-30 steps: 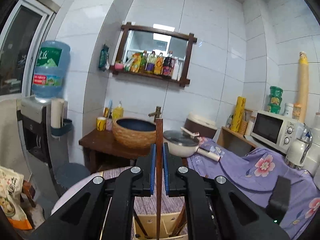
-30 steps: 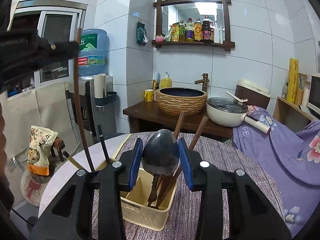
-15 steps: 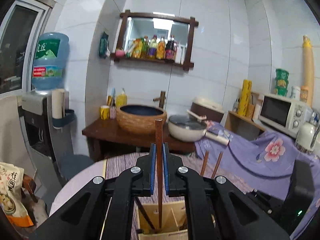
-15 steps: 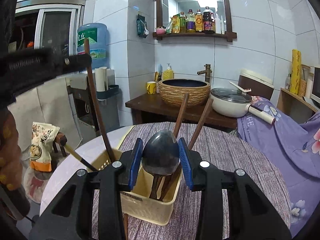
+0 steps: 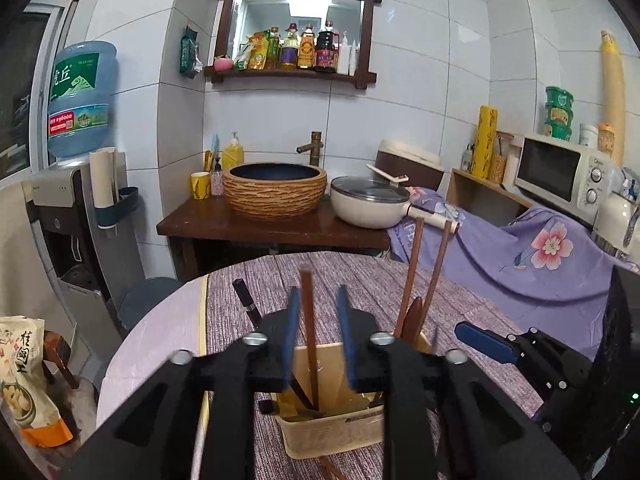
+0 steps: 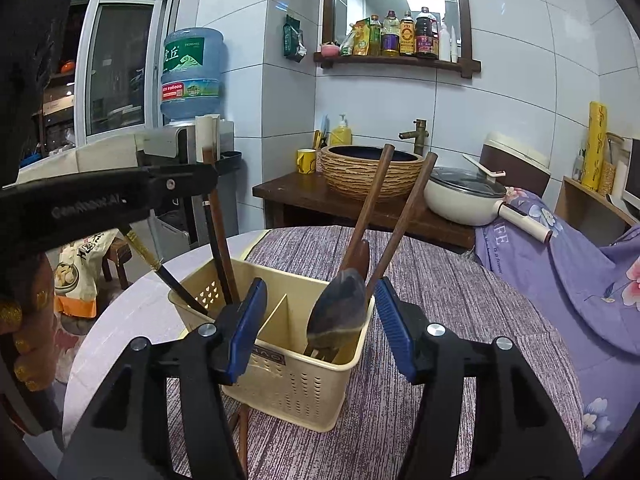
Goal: Organize utensils
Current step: 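Lower the spoon and chopstick into the basket and open both tools, then move both open tools back down to the last two brown chopsticks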
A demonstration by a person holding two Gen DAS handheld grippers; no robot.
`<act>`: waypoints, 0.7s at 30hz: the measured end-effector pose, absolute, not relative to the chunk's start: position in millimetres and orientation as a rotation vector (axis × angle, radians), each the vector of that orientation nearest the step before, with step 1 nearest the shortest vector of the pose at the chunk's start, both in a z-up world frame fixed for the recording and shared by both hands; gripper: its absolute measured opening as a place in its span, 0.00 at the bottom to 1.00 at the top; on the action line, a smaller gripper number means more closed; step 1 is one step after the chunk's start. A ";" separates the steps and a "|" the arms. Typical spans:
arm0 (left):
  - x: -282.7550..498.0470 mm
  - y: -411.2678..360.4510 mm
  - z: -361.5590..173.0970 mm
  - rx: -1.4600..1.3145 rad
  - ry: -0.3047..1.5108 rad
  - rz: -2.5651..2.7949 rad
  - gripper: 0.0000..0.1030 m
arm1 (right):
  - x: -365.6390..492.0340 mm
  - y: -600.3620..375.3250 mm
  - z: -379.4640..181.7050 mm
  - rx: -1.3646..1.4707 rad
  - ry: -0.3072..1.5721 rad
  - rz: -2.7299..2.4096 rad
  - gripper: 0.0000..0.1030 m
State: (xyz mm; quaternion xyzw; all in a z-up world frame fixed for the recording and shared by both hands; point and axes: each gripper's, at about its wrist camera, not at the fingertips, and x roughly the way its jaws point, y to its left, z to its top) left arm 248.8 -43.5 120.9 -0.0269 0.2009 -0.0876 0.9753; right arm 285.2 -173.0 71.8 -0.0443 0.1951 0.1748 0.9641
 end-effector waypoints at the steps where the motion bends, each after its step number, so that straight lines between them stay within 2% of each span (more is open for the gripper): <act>1: 242.9 -41.0 123.4 -0.060 0.390 -0.173 0.45 | 282.2 -175.1 73.0 -0.084 0.390 0.352 0.55; 2: 236.7 -39.2 125.5 -0.065 0.374 -0.164 0.56 | 277.7 -177.7 74.5 -0.080 0.382 0.348 0.55; 4: 218.8 -33.1 127.3 -0.065 0.340 -0.142 0.67 | 267.2 -181.2 76.3 -0.084 0.367 0.339 0.55; 8: 191.0 -25.5 109.4 -0.060 0.365 -0.109 0.80 | 241.4 -186.6 71.7 -0.109 0.381 0.345 0.55; 16: 180.0 -33.4 14.0 -0.032 0.644 -0.136 0.78 | 221.7 -205.1 25.2 -0.077 0.553 0.323 0.55; 18: 179.2 -37.1 -9.9 -0.029 0.701 -0.140 0.75 | 219.8 -209.7 13.0 -0.064 0.583 0.306 0.55; 21: 181.7 -42.8 -39.1 -0.035 0.782 -0.143 0.65 | 218.4 -217.4 -4.3 -0.015 0.639 0.309 0.55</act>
